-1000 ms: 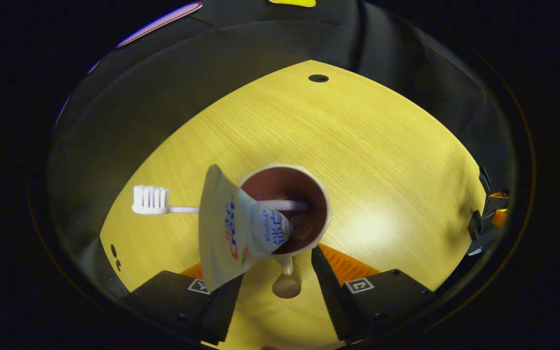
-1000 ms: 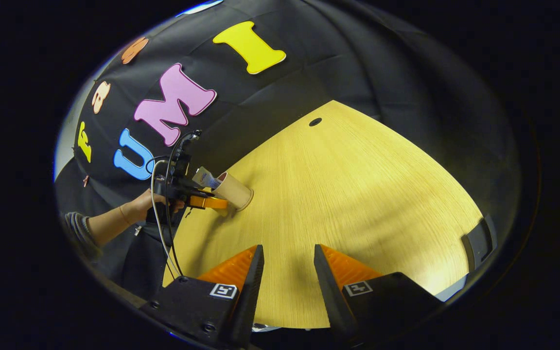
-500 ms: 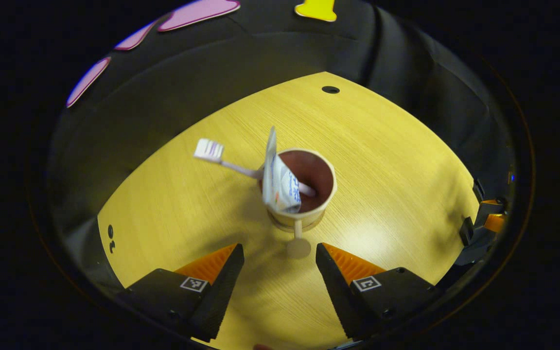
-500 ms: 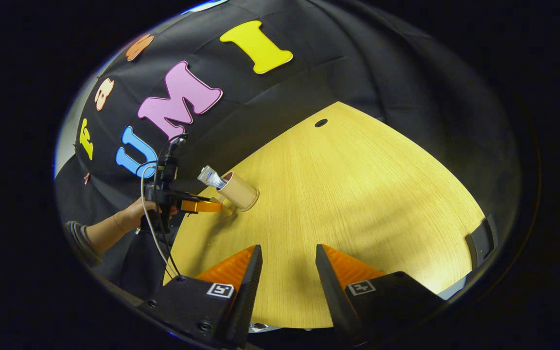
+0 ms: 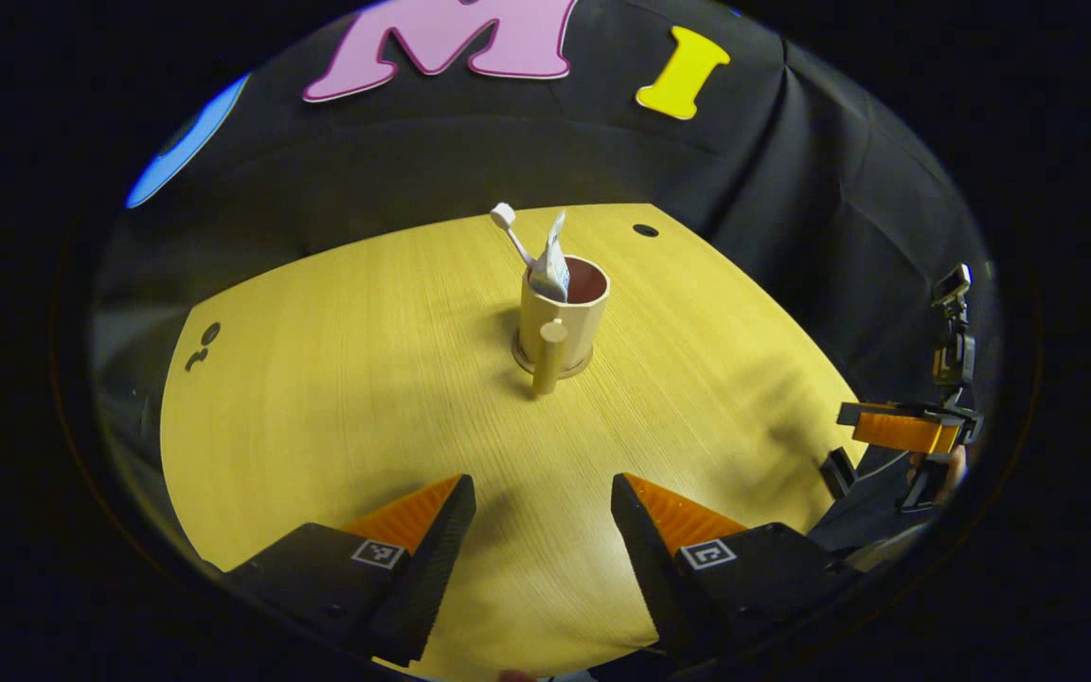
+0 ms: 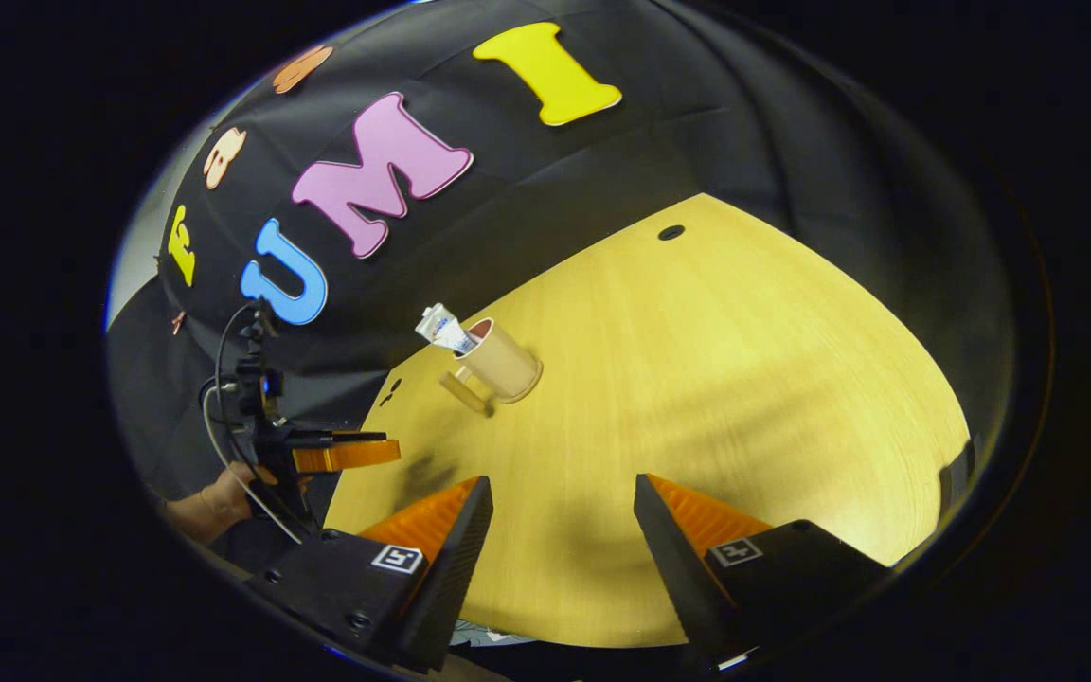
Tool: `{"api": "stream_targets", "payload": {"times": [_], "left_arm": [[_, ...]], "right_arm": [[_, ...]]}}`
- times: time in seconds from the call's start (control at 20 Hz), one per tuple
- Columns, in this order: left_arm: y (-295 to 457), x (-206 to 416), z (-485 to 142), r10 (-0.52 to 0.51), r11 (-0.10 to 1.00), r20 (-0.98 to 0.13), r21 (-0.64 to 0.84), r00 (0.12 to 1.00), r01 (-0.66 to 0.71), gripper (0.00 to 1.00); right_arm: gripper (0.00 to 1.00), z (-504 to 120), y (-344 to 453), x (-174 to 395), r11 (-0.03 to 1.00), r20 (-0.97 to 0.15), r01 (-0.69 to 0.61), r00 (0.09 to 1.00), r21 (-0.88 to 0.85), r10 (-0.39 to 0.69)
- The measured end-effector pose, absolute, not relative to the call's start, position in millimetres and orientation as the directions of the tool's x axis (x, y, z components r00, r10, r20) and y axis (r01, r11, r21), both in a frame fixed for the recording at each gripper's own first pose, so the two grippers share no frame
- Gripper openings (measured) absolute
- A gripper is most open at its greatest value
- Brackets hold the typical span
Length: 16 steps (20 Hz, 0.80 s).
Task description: Put the toothbrush and toothpaste on the desktop into the cup, then pick up the cup and place it on the coaster on the desktop.
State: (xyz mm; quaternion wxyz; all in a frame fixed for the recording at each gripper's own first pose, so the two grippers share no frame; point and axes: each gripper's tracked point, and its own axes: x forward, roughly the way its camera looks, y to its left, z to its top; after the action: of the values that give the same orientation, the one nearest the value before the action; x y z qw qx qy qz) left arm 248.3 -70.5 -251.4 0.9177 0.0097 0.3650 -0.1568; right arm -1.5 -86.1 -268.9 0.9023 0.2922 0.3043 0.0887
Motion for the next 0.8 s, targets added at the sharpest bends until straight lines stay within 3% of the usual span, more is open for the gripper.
{"api": "stream_targets", "payload": {"times": [0.05, 0.4, 0.8], "left_arm": [[-68, 238, -248, -0.287, 0.952, -0.663, -0.117, 0.692, 0.283, 0.89], [-41, 190, -227, -0.285, 0.957, -0.585, -0.223, 0.759, 0.188, 0.92], [-4, 160, -230, -0.236, 0.964, -0.564, -0.237, 0.791, 0.119, 0.92]], "right_arm": [[0.96, -265, -78, 2, 0.816, -0.495, 0.006, 0.797, 0.578, 0.345], [0.97, -227, -27, 21, 0.818, -0.459, -0.088, 0.791, 0.569, 0.404], [0.97, -222, 5, 26, 0.816, -0.463, -0.106, 0.779, 0.569, 0.424]]}}
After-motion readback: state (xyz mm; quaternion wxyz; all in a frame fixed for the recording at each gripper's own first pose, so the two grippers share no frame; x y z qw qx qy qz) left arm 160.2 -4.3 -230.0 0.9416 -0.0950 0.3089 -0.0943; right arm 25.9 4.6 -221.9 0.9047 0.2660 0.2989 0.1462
